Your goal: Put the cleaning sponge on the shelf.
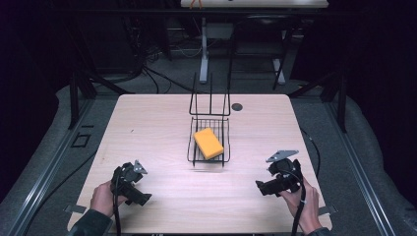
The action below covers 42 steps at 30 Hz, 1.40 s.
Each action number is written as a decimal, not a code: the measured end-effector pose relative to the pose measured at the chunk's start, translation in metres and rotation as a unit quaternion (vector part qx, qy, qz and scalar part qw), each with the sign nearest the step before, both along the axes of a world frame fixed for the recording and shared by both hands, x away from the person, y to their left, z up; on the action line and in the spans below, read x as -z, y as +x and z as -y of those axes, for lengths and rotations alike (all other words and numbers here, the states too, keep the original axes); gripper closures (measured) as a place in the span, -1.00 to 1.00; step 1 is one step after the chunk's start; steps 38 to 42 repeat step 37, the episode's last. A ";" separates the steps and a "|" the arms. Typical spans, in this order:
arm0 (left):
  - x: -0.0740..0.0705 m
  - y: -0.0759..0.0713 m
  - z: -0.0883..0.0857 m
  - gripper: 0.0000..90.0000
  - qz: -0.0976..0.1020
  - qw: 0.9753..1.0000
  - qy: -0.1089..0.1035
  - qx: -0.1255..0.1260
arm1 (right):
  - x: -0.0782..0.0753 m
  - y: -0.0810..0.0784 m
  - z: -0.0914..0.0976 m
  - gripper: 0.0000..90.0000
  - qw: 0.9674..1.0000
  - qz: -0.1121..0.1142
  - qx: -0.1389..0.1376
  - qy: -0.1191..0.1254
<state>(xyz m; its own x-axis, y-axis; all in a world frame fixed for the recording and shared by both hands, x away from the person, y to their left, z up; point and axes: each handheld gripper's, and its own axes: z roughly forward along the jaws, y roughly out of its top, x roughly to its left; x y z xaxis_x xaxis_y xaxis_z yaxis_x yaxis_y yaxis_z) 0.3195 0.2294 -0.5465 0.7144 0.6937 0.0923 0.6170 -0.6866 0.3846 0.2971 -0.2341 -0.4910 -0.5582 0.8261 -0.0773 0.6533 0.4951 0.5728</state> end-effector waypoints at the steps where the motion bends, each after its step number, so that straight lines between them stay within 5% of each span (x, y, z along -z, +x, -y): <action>1: 0.000 0.000 0.000 -0.97 -0.001 1.000 0.000 0.000 | 0.002 -0.002 0.002 -0.94 1.000 -0.001 0.003 -0.001; 14: 0.002 0.002 0.005 -0.97 -0.007 1.000 0.004 0.010 | 0.037 -0.022 0.022 -1.00 0.998 -0.047 0.036 -0.011; 23: 0.002 0.002 0.005 -0.97 -0.008 1.000 0.004 0.016 | 0.058 -0.019 0.027 -0.99 0.995 -0.083 0.046 -0.020; 42: 0.002 0.004 0.010 -0.97 -0.009 1.000 0.004 0.020 | 0.063 -0.018 0.031 -0.98 0.995 -0.086 0.054 -0.023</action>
